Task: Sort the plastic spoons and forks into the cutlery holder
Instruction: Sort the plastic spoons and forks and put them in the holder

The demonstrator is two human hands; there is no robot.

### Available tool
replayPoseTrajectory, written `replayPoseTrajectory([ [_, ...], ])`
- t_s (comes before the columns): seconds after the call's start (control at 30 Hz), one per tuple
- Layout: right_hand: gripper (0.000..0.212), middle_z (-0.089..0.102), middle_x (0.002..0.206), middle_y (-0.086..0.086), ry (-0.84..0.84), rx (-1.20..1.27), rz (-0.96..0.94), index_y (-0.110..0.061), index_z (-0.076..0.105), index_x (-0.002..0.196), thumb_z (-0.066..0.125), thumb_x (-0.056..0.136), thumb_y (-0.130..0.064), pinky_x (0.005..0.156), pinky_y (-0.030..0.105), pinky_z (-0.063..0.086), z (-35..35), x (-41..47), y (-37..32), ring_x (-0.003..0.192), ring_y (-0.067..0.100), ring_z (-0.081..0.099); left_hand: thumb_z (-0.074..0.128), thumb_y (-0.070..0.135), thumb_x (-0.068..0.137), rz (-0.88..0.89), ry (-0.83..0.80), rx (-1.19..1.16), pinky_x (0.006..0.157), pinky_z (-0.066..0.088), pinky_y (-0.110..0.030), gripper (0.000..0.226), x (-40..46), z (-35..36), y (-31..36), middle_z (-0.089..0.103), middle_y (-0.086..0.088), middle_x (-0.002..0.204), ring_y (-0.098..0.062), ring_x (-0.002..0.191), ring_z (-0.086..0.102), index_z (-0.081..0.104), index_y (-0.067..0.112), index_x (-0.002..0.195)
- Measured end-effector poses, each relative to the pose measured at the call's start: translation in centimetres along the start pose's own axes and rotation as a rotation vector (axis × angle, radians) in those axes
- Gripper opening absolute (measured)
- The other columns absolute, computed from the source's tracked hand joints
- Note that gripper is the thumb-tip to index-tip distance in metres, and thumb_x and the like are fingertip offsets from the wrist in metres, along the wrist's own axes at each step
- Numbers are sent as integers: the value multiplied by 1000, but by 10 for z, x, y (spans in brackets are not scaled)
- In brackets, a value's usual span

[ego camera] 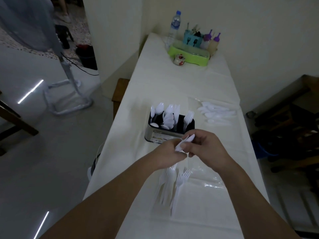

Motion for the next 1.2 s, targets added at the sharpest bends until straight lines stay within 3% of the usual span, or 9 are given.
replayPoseTrajectory([
  [0.13, 8, 68, 65, 9, -19, -16, -15, 3, 66, 85, 68, 81, 10, 51, 25, 47, -5, 10, -12, 52, 16, 59, 60, 21, 88, -52, -30, -76, 49, 38, -22, 15, 8, -6, 14, 61, 18, 55, -9, 48, 49, 68, 33, 84],
  [0.27, 18, 71, 77, 13, -27, -23, -8, -8, 70, 94, 69, 82, 6, 53, 25, 48, -9, 17, -20, 57, 13, 62, 58, 14, 89, -80, -54, -169, 45, 26, -22, 34, 14, -5, 21, 46, 6, 50, -11, 41, 35, 65, 34, 62],
  [0.33, 18, 72, 78, 11, -33, -45, -9, -6, 71, 97, 68, 84, 4, 56, 24, 48, -8, 18, -23, 60, 11, 62, 55, 16, 89, -69, 3, -170, 45, 28, -23, 38, 18, -7, 25, 46, 4, 52, -13, 43, 38, 62, 36, 57],
  [0.43, 7, 73, 77, 6, 57, -126, -37, -2, 72, 88, 65, 86, 0, 61, 24, 49, -8, 20, -26, 60, 8, 61, 51, 23, 91, 36, 184, 22, 56, 47, -31, 21, 26, -13, 29, 66, 5, 68, -18, 62, 62, 66, 31, 79],
  [0.6, 10, 73, 74, 4, 160, -300, 35, -17, 70, 73, 64, 79, -23, 75, 51, 56, -12, 26, -22, 74, 30, 66, 51, 27, 92, 48, 410, 222, 65, 52, -35, 15, 38, -10, 26, 69, -3, 84, -25, 78, 66, 59, 17, 99],
  [0.8, 11, 73, 71, -2, 226, -350, 65, -17, 71, 75, 69, 83, -24, 73, 44, 58, -21, 30, -29, 71, 18, 69, 51, 52, 78, 64, 406, 216, 58, 49, -32, 31, 39, -8, 31, 63, 6, 72, -15, 67, 62, 54, 22, 87],
  [0.9, 11, 72, 67, -4, 266, -346, 35, -19, 70, 74, 67, 85, -20, 65, 36, 55, -30, 36, -41, 63, 11, 68, 63, 43, 79, 55, 400, 188, 51, 38, -25, 20, 33, -14, 28, 54, 10, 61, -6, 56, 54, 48, 30, 77],
  [1.03, 11, 69, 61, -4, 415, -318, -41, -17, 70, 77, 66, 87, -18, 60, 33, 52, -54, 44, -60, 51, 6, 61, 68, 31, 83, -18, 486, 148, 64, 47, -26, 17, 15, -22, -1, 62, 6, 77, -14, 73, 60, 57, 20, 90],
  [1.2, 11, 69, 71, 3, 478, -411, -91, -16, 69, 82, 64, 88, -23, 69, 35, 53, -62, 57, -54, 71, 22, 66, 61, 24, 89, -32, 557, 146, 74, 44, -23, 22, 2, -25, -22, 66, 8, 95, -14, 83, 62, 62, 20, 110],
])
Point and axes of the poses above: each hand's wrist, its own x-axis towards the middle knuckle, its own z-axis out of the palm, y = z × x, the point moved 4 cm from there along x, towards the middle knuckle
